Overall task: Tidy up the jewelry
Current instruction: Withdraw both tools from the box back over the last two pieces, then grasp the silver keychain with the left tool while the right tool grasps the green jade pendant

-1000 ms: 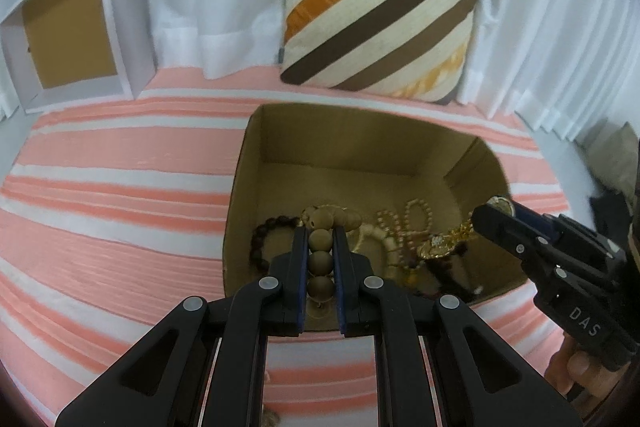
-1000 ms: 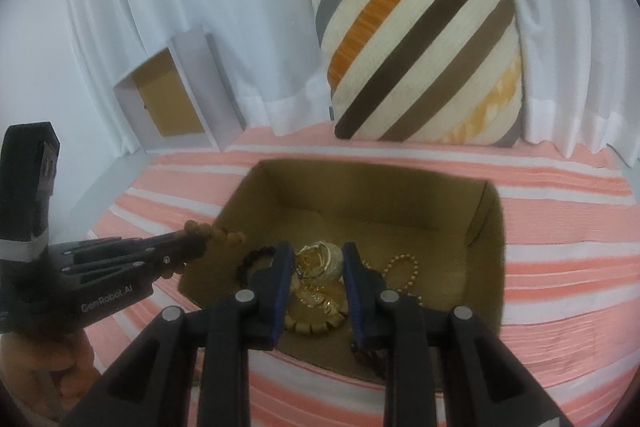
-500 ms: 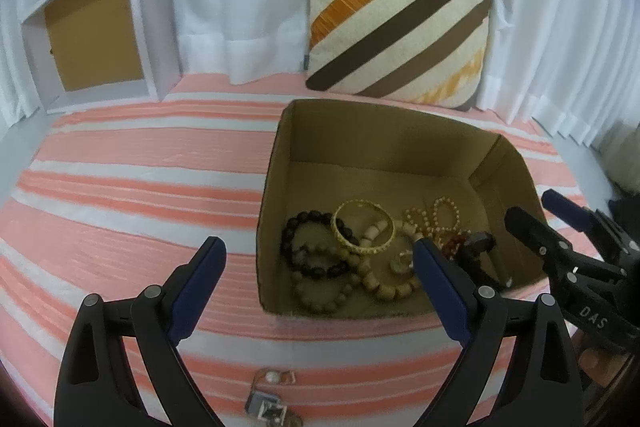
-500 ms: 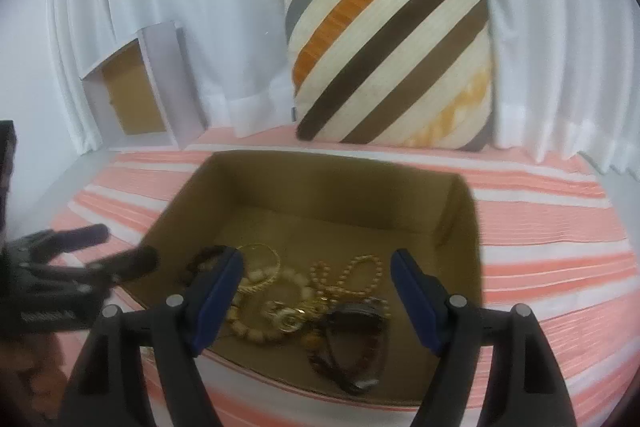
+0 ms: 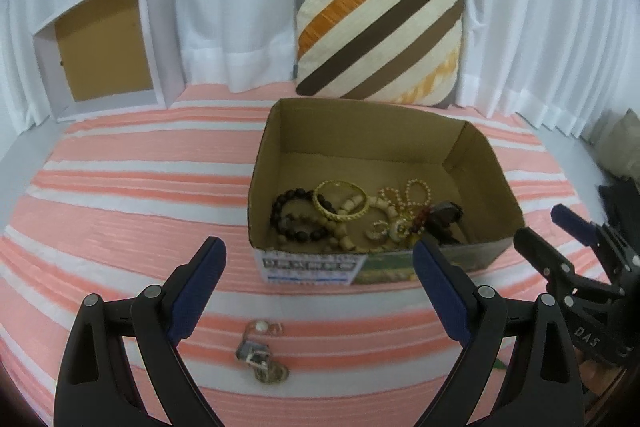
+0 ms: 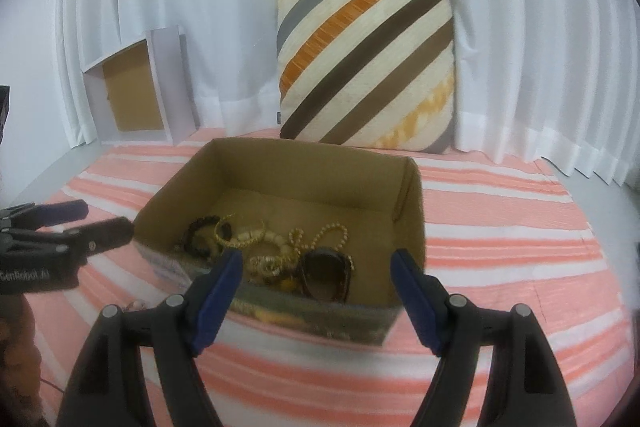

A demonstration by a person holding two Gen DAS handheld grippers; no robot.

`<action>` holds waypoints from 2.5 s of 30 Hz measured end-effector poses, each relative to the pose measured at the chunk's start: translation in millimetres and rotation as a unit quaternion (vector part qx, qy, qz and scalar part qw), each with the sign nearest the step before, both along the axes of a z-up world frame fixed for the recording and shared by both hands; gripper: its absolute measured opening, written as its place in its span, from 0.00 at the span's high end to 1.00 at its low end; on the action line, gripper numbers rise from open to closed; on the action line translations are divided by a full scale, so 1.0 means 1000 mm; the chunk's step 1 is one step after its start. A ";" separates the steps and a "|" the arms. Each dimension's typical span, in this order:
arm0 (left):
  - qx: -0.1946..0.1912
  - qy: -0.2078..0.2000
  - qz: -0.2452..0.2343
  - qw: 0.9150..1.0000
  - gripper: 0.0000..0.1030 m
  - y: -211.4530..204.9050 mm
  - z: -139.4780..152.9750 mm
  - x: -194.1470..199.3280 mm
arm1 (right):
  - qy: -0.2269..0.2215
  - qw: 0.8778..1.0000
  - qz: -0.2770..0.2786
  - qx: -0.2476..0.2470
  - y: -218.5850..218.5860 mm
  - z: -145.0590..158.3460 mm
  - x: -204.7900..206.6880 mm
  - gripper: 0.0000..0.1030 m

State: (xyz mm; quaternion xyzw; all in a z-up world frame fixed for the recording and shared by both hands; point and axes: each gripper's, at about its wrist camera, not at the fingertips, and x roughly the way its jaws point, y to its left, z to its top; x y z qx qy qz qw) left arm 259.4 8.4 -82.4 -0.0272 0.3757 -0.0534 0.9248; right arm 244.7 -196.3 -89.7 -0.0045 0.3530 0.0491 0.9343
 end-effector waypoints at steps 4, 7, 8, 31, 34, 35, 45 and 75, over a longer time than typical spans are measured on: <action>0.004 -0.008 -0.002 1.000 0.08 -0.003 0.008 -0.015 | -0.001 1.000 -0.008 0.001 -0.006 0.004 -0.020 0.24; 0.007 -0.015 -0.003 1.000 0.08 -0.005 0.014 -0.027 | -0.005 1.000 -0.015 0.001 -0.009 0.007 -0.033 0.24; 0.008 -0.017 -0.004 1.000 0.08 -0.006 0.016 -0.032 | -0.006 1.000 -0.016 0.001 -0.010 0.008 -0.037 0.24; 0.019 0.038 -0.005 0.999 0.07 0.037 -0.081 -0.142 | -0.014 0.999 -0.028 -0.033 -0.032 -0.018 -0.158 0.24; 0.016 0.053 -0.002 0.998 0.07 0.040 -0.101 -0.150 | -0.002 0.999 -0.028 -0.039 -0.035 -0.035 -0.173 0.24; 0.015 0.057 -0.002 0.998 0.07 0.041 -0.106 -0.152 | 0.007 0.999 -0.029 -0.042 -0.035 -0.042 -0.176 0.24; 0.035 0.075 -0.010 0.997 0.05 0.034 -0.126 -0.152 | 0.083 0.995 -0.030 -0.034 -0.036 -0.093 -0.182 0.24; 0.046 0.093 -0.006 0.995 0.00 0.030 -0.128 -0.141 | 0.084 0.996 -0.028 -0.032 -0.039 -0.099 -0.179 0.14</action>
